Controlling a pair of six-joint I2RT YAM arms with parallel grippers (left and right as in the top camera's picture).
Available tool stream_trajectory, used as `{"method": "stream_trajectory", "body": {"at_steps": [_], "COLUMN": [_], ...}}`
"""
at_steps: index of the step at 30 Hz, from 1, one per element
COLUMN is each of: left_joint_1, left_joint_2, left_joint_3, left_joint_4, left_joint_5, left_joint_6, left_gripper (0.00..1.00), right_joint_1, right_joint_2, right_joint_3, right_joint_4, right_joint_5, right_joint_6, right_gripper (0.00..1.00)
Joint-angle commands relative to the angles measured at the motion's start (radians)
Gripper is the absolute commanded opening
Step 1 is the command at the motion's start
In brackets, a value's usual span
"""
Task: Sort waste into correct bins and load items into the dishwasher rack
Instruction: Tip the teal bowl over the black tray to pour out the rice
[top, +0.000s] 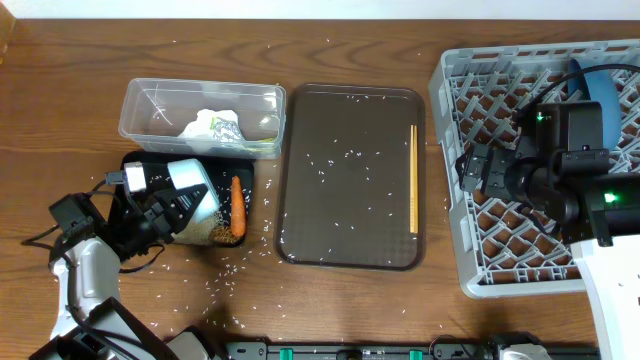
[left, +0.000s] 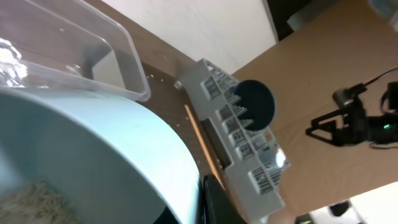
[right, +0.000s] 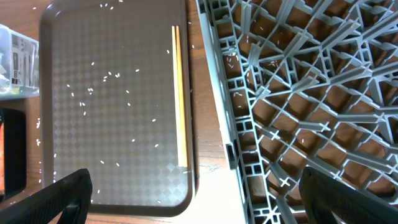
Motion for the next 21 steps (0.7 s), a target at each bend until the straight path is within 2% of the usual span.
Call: {"method": "stream_trajectory", "body": {"at_steps": [1,4,14,16,17,19,21], "left_joint_1": [0.008,0.013,0.016,0.015,0.012,0.012,0.021], "left_joint_2": [0.008,0.018,0.038,0.039,0.038,0.039,0.039], "left_joint_3": [-0.014,-0.015,-0.022,-0.022,-0.023,-0.023,-0.023], "left_joint_4": [0.002,0.020,0.027,-0.008,-0.008,0.018,0.032], "left_joint_5": [0.003,0.033,-0.013,0.032,0.025,-0.103,-0.066], "left_joint_6": [0.051,-0.003,0.014,-0.062,-0.047,-0.019,-0.111], "left_gripper": [0.06,0.07,0.06,0.06,0.06,0.06,0.06], "right_joint_1": [0.000,0.000,0.000,0.000,0.000,0.000,0.000], "right_joint_2": [0.001,0.001,0.001,0.001,0.001,0.001,0.001], "right_joint_3": [0.005,0.005,0.005,0.005,0.005,0.005,0.005], "right_joint_4": [-0.001,-0.001,-0.003,0.000,0.000,0.001,0.007], "right_joint_5": [0.000,0.000,0.000,0.000,0.000,0.000,0.000], "right_joint_6": [0.014,0.014,0.013,0.013,0.014,0.013,0.013], "right_gripper": [0.99,0.99,0.99,0.99,0.99,0.99,0.99]}}
